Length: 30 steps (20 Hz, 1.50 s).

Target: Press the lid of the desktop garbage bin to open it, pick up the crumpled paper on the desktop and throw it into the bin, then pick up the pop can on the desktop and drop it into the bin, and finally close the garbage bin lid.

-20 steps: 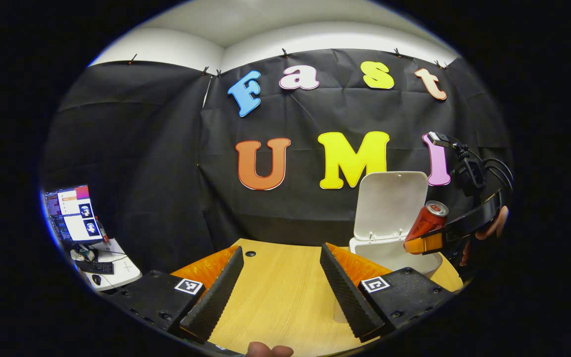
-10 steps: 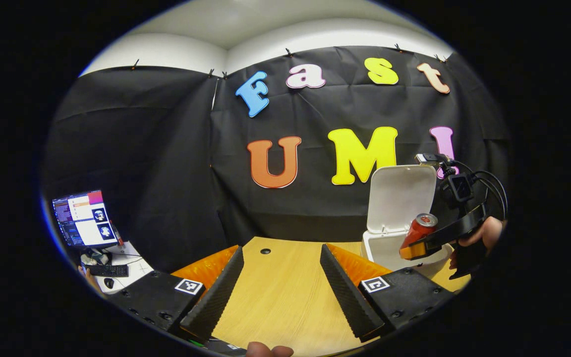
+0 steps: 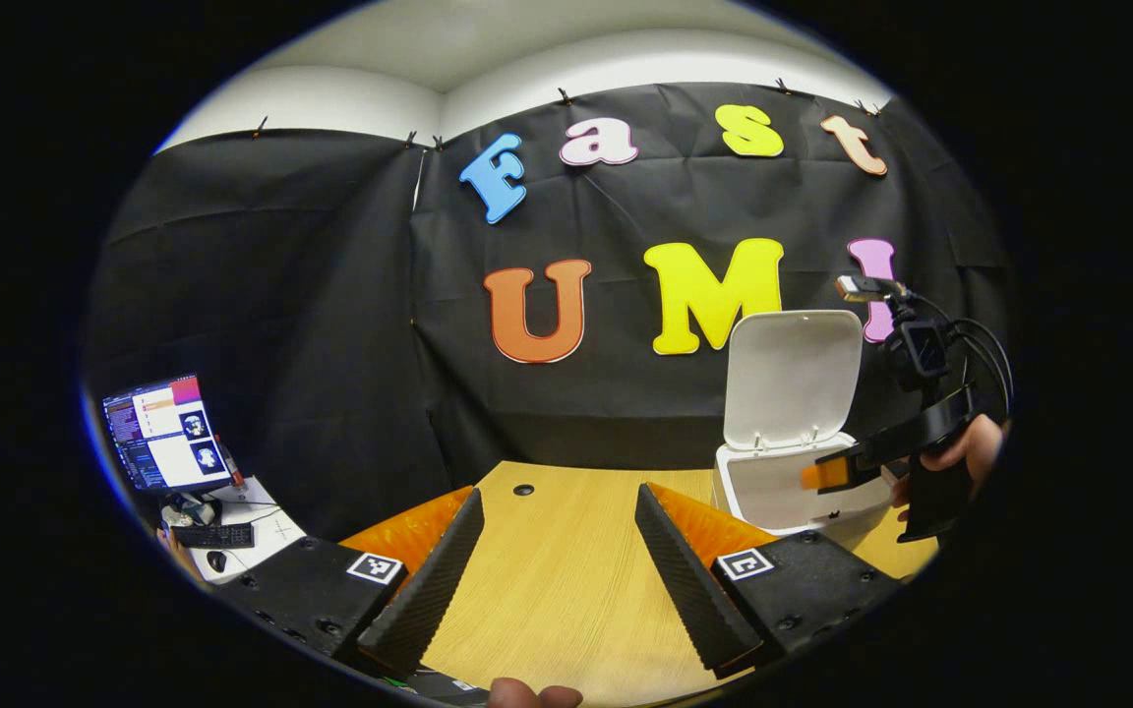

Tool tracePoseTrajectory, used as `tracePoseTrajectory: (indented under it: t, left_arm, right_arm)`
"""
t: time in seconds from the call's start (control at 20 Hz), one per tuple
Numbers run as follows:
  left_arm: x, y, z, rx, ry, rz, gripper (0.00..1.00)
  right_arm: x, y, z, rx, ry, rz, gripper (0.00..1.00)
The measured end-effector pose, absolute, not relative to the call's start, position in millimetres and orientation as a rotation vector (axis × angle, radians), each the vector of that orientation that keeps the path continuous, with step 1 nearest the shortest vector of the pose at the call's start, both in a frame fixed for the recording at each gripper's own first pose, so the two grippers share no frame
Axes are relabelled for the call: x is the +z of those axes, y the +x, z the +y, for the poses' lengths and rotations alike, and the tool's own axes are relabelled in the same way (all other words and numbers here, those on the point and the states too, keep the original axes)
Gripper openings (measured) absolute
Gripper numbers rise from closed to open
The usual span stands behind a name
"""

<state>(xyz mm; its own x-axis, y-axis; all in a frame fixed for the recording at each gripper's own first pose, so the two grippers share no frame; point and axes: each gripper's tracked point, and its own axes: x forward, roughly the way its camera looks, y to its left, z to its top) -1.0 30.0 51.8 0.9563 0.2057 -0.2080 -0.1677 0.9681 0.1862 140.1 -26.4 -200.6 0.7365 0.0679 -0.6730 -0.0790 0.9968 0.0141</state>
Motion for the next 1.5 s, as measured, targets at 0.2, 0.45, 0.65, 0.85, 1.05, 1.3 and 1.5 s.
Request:
tracePoseTrajectory:
  t: [0.2,0.45,0.65,0.85,1.05,1.3,1.5]
  left_arm:
    - [42,7,17,0.156,0.141,0.247,1.00]
    - [40,15,4,0.116,0.127,0.243,1.00]
    - [39,21,-5,0.078,0.120,0.240,1.00]
    - [38,23,-12,0.040,0.122,0.235,1.00]
    - [34,21,-12,0.025,0.110,0.238,1.00]
    - [49,18,5,0.060,0.099,0.207,1.00]
    - [54,14,20,0.101,0.098,0.201,1.00]
  right_arm:
    - [-173,142,-45,0.030,0.012,0.647,0.98]
    - [-139,135,-40,0.025,0.059,0.558,0.96]
    - [-112,122,-34,0.032,0.009,0.495,0.96]
    - [-70,109,-24,0.050,0.018,0.422,0.96]
    - [-21,122,-18,0.049,0.038,0.334,0.93]
    - [11,152,-4,0.061,0.024,0.271,0.93]
    - [24,179,3,0.066,0.021,0.244,0.96]
